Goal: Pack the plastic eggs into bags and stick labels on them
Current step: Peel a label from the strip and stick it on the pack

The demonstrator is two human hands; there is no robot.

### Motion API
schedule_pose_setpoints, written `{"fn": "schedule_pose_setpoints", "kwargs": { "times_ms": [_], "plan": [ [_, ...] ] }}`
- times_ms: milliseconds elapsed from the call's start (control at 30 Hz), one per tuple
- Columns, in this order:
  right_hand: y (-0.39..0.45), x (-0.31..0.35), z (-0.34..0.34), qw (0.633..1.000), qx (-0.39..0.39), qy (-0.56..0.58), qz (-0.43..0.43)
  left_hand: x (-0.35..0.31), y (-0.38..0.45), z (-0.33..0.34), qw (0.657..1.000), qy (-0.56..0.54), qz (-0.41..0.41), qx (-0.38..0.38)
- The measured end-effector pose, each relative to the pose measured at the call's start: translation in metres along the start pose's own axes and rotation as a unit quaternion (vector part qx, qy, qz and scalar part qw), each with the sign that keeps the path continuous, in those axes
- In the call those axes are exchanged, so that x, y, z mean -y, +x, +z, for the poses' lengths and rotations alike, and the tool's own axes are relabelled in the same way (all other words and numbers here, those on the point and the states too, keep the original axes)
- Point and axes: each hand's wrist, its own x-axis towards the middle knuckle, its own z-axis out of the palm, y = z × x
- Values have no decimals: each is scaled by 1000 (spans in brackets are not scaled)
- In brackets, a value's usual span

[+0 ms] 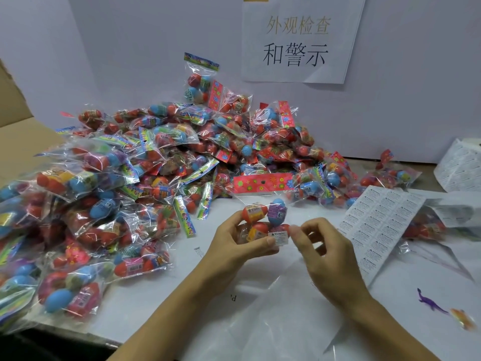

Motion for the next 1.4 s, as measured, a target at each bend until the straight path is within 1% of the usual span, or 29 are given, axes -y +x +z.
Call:
{"fn": "schedule_pose_setpoints", "kwargs": {
  "times_ms": [67, 167, 300, 600, 767, 933, 1133, 1267, 1400],
  "plan": [
    [-3, 0, 5, 1000, 24, -7, 9, 1, -1, 0, 1000, 11, -3, 9],
    [-2, -1, 8, 1000, 11, -10, -5, 0, -1, 0, 1000, 20, -8, 12],
    [-2, -2, 6, 1000, 14, 4, -9, -2, -1, 1, 999, 34, -12, 7],
    [-2, -2, 4, 999, 38, 27, 21, 0, 0, -1, 999, 36, -22, -6],
    [-4, 1, 3, 999, 35, 31, -20, -1, 1, 0, 999, 27, -31, -13],
    [-4, -1, 4, 999, 36, 28, -29, -2, 2, -2, 999, 15, -37, -24],
    [-5, -3, 4, 997, 51, 43, -29, -1, 3, -3, 999, 18, -42, -22],
    [-4, -2, 4, 998, 44, 41, -21, 0, 4, -4, 999, 10, -45, -21],
    [-4, -3, 2, 998, 38, 45, -10, -2, 1, -2, 999, 22, -43, 4]
  ]
}}
